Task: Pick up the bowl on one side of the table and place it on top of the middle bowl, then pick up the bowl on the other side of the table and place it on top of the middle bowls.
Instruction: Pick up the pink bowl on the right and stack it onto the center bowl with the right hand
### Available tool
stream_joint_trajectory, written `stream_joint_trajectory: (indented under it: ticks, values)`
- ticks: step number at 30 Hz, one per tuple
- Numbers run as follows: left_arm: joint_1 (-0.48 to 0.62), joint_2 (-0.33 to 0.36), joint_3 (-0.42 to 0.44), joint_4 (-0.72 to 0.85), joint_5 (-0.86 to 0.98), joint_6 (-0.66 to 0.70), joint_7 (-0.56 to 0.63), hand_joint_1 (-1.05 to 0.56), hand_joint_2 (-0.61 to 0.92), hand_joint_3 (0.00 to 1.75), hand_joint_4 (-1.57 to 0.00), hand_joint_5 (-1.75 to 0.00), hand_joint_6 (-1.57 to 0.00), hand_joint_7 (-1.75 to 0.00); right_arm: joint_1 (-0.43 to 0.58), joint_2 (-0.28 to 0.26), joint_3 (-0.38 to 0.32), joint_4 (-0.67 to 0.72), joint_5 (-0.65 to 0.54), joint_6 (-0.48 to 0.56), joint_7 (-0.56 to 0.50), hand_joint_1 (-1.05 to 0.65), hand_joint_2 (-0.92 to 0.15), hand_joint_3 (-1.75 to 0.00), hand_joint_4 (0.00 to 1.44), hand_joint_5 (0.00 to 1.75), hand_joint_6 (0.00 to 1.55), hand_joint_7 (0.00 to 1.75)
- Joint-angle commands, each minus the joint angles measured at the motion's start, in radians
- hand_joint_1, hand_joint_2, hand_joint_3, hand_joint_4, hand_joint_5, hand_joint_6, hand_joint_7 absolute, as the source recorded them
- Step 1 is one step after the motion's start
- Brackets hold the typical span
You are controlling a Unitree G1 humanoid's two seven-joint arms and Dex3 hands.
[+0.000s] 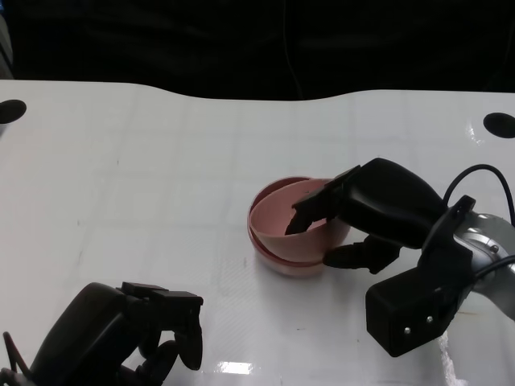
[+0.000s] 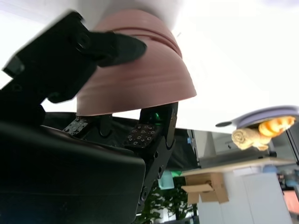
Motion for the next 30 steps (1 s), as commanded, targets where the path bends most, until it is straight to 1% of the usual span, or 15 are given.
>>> stream_joint_trajectory:
  ticks: [1, 2, 3, 4, 6, 9, 16, 20, 22, 25, 28, 30]
  values:
    - [0.003, 0.004, 0.001, -0.007, 0.005, 0.002, 0.000, 0.02, 0.13, 1.61, -0.96, -1.63, -0.93, -1.37, 0.005, -0.024, 0.002, -0.016, -0.012, 0.010, 0.008, -0.36, -0.75, -0.30, 0.68, 0.23, 0.72, 0.00]
    - [0.002, 0.005, 0.001, -0.005, 0.006, 0.001, 0.001, 0.02, 0.13, 1.61, -0.96, -1.62, -0.93, -1.37, 0.008, -0.027, 0.002, -0.016, -0.017, 0.005, -0.002, -0.37, -0.78, -0.24, 0.66, 0.24, 0.71, 0.00]
    - [0.002, 0.005, 0.002, -0.004, 0.007, -0.001, 0.003, 0.02, 0.13, 1.61, -0.96, -1.62, -0.93, -1.37, 0.010, -0.029, 0.002, -0.015, -0.020, 0.001, -0.008, -0.40, -0.83, -0.16, 0.64, 0.26, 0.71, 0.00]
    - [0.001, 0.005, 0.002, -0.003, 0.008, -0.001, 0.003, 0.03, 0.13, 1.61, -0.96, -1.62, -0.93, -1.37, 0.016, -0.034, 0.000, -0.020, -0.022, 0.000, -0.009, -0.41, -0.86, -0.12, 0.63, 0.27, 0.70, 0.00]
    - [0.002, 0.006, 0.002, -0.004, 0.007, 0.001, 0.002, 0.03, 0.13, 1.60, -0.97, -1.62, -0.94, -1.37, 0.024, -0.039, -0.003, -0.030, -0.024, 0.000, -0.008, -0.43, -0.89, -0.09, 0.62, 0.28, 0.70, 0.00]
    - [0.003, 0.004, 0.002, -0.007, 0.004, 0.004, 0.000, 0.03, 0.13, 1.60, -0.96, -1.61, -0.94, -1.36, 0.039, -0.044, -0.010, -0.051, -0.018, 0.007, -0.004, -0.45, -0.91, -0.06, 0.59, 0.28, 0.68, 0.00]
    - [0.003, 0.007, 0.000, -0.018, 0.009, 0.020, -0.004, 0.03, 0.13, 1.59, -0.96, -1.64, -0.93, -1.38, 0.097, -0.063, -0.037, -0.116, -0.022, 0.003, -0.054, -0.48, -0.92, -0.04, 0.52, 0.27, 0.60, 0.00]
    - [-0.004, 0.009, 0.000, -0.005, 0.008, 0.007, 0.001, 0.05, 0.12, 1.59, -0.96, -1.62, -0.94, -1.36, 0.172, -0.098, -0.057, -0.189, -0.025, 0.008, -0.058, -0.53, -0.92, -0.08, 0.35, 0.22, 0.46, 0.00]
    - [-0.004, 0.010, 0.000, -0.003, 0.009, 0.006, 0.002, 0.05, 0.12, 1.59, -0.96, -1.63, -0.94, -1.36, 0.194, -0.108, -0.063, -0.211, -0.029, 0.010, -0.055, -0.54, -0.92, -0.09, 0.29, 0.21, 0.42, 0.00]
    - [-0.004, 0.013, 0.003, 0.000, 0.016, 0.002, 0.005, 0.04, 0.12, 1.58, -0.96, -1.63, -0.94, -1.36, 0.234, -0.129, -0.066, -0.252, -0.044, 0.020, -0.047, -0.55, -0.92, -0.10, 0.25, 0.20, 0.39, 0.00]
    - [-0.006, 0.014, 0.004, 0.007, 0.017, -0.006, 0.010, 0.04, 0.13, 1.58, -0.96, -1.63, -0.94, -1.36, 0.264, -0.148, -0.064, -0.289, -0.050, 0.038, -0.017, -0.55, -0.92, -0.13, 0.22, 0.21, 0.37, 0.00]
    - [-0.007, 0.014, 0.005, 0.011, 0.017, -0.010, 0.011, 0.04, 0.13, 1.59, -0.96, -1.63, -0.94, -1.36, 0.274, -0.151, -0.062, -0.296, -0.048, 0.042, -0.008, -0.55, -0.92, -0.13, 0.21, 0.22, 0.37, 0.00]
